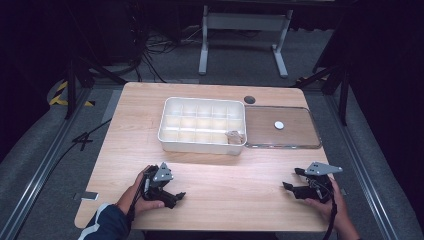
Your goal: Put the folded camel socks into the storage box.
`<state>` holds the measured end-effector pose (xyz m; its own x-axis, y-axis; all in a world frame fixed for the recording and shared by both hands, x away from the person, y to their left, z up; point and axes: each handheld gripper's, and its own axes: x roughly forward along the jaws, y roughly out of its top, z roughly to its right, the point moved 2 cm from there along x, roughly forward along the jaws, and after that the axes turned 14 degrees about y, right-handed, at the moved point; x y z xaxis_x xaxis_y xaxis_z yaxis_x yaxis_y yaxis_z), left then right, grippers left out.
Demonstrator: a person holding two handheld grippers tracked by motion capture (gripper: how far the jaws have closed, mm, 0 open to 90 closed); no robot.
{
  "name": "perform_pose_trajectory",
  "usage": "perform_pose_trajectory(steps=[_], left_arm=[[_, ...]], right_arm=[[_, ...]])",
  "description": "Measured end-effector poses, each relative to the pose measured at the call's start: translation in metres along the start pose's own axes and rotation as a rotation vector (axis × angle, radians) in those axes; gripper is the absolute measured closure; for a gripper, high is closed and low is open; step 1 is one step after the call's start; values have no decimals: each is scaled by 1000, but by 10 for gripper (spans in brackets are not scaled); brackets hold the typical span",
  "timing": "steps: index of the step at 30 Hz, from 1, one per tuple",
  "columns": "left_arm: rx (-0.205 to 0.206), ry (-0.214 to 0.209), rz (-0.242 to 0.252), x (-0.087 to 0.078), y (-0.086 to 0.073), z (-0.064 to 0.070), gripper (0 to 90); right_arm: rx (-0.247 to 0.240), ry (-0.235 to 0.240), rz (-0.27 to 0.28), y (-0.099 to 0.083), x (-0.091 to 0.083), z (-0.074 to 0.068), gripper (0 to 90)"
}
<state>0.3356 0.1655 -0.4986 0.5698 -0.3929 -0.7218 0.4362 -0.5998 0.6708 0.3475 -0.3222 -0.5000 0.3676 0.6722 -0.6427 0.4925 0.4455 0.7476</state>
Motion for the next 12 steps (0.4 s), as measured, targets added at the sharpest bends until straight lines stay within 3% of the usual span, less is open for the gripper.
perform_pose_trajectory(steps=[12], left_arm=[[0,0,0,0,0,0,45]], right_arm=[[0,-3,-1,0,0,0,236]])
